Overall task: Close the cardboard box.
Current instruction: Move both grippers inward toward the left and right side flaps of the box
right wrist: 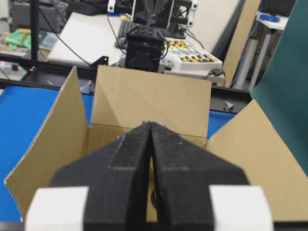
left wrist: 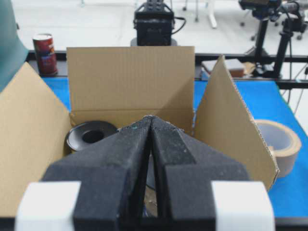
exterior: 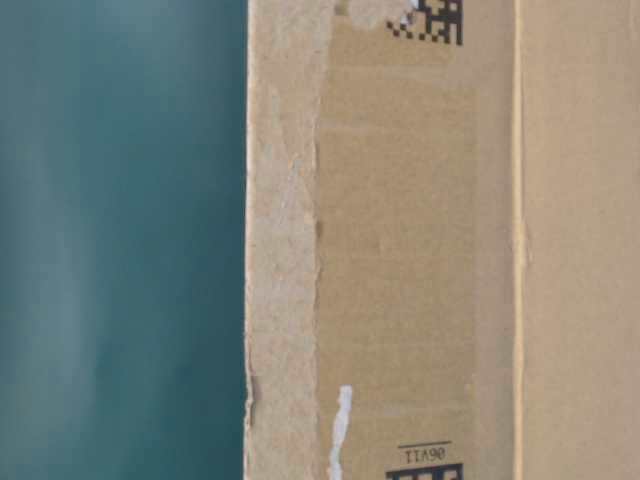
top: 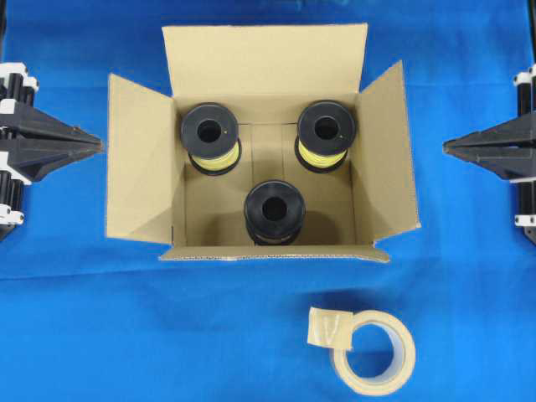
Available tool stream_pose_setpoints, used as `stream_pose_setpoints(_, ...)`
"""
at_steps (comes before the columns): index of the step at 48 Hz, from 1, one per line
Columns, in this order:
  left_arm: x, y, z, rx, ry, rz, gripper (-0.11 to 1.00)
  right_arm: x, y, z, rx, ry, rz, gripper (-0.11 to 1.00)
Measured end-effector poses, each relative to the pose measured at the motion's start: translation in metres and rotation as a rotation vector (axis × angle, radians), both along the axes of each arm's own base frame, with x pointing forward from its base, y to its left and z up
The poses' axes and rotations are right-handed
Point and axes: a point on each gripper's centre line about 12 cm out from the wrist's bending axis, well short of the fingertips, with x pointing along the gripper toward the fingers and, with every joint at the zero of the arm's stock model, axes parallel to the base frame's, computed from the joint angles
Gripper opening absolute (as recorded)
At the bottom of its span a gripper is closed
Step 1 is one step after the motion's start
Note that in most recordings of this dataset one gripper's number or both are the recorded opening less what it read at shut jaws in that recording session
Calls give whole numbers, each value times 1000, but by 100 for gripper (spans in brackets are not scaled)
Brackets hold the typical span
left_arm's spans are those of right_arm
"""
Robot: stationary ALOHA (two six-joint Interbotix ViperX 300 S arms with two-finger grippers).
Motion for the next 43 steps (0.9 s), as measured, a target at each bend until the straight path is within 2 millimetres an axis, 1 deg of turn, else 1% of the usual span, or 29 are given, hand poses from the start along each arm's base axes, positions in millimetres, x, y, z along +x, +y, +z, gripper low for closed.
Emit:
stream_pose_setpoints(5, -2, 1, -5, -24, 49, 4, 0, 0, 0, -2, 9, 29, 0, 0)
stream_pose_setpoints(10, -8, 0, -5, -29, 83, 3, 0, -2, 0, 0, 12, 84, 1, 0)
stream_pose_setpoints(18, -21, 0, -3, -21, 149, -1, 0, -14, 0, 1, 39, 205, 0, 0)
stream_pose_setpoints(25, -34, -1, -10, -18, 241, -5, 0, -23, 0, -6, 56, 319, -2, 0)
stream_pose_setpoints(34, -39, -1, -29, -16, 385, -8, 0, -28, 0, -27, 59, 475, -5, 0)
stream_pose_setpoints(43, -40, -1, -52, -34, 482, -6, 0, -25, 0, -58, 59, 595, -9, 0)
